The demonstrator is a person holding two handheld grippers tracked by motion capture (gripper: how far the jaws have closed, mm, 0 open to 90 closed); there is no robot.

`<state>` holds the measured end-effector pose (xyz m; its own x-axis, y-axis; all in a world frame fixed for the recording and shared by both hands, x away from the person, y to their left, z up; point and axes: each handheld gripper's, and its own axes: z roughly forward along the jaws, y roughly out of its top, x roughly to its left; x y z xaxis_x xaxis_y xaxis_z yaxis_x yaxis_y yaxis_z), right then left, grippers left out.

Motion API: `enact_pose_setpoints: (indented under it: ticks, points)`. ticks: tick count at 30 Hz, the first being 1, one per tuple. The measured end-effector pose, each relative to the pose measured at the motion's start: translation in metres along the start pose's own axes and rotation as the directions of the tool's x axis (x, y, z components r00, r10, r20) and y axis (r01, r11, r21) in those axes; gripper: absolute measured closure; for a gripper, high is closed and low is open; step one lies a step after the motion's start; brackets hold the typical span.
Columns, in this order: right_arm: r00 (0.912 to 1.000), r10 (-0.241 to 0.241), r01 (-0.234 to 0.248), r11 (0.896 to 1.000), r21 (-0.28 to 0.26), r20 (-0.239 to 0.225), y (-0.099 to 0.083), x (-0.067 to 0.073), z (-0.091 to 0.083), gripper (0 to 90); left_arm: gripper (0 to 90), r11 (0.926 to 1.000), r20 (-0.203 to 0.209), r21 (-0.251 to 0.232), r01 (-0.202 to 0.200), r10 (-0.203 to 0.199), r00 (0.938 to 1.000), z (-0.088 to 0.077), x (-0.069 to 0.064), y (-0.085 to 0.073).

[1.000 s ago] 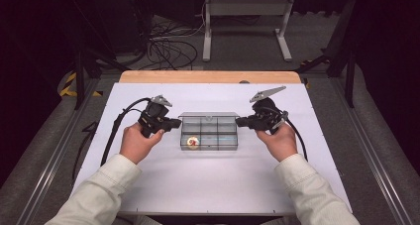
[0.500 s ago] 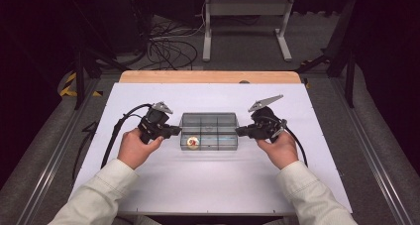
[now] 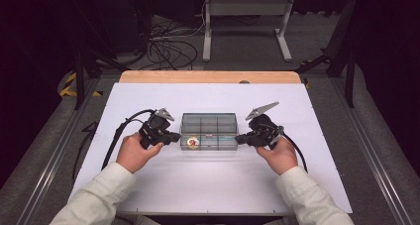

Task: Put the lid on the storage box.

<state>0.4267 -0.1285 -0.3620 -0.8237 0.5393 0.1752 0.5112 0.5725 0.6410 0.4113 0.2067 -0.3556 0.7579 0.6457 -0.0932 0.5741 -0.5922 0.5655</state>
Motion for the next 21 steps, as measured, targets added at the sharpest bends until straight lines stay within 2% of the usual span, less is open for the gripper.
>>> enact_pose_setpoints:
  ticks: [15, 21]
  points:
    - [0.9996, 0.023, -0.023, 0.999, 0.034, -0.015, -0.010, 0.000, 0.009, 89.1, 88.1, 0.9978, 0.019, 0.063, -0.022, 0.021, 0.9996, 0.012, -0.004, -0.005]
    - [0.9990, 0.040, -0.039, 0.998, 0.052, -0.019, -0.015, 0.003, 0.007, 88.2, 88.0, 0.9967, 0.062, 0.077, -0.026, 0.021, 0.9979, 0.009, -0.012, -0.010]
